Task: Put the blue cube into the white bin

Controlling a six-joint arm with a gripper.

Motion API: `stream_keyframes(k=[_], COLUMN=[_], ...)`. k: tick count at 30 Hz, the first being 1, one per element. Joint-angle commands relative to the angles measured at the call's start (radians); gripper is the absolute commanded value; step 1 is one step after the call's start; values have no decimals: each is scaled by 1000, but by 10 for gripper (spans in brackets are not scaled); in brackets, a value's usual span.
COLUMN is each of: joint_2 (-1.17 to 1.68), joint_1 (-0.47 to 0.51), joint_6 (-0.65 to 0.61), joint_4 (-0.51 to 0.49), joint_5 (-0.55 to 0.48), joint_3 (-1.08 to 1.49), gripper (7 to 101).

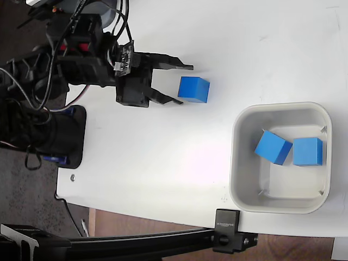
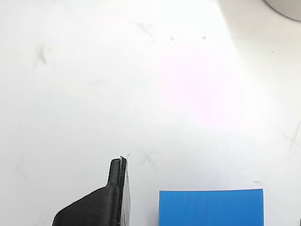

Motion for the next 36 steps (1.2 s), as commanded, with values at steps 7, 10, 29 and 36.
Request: stream_keyframes(k=[7,10,29,36], joint_2=[-14,-18,-77,-95], joint_1=[-9,-9,-2,5], joint_6=[6,8,23,29], joint_4=[-63,-77,-167,-189], joint_5=[-15,-17,-35,-43], joint_3=[-12,-3,29,37], gripper=[1000,1000,1000,1000])
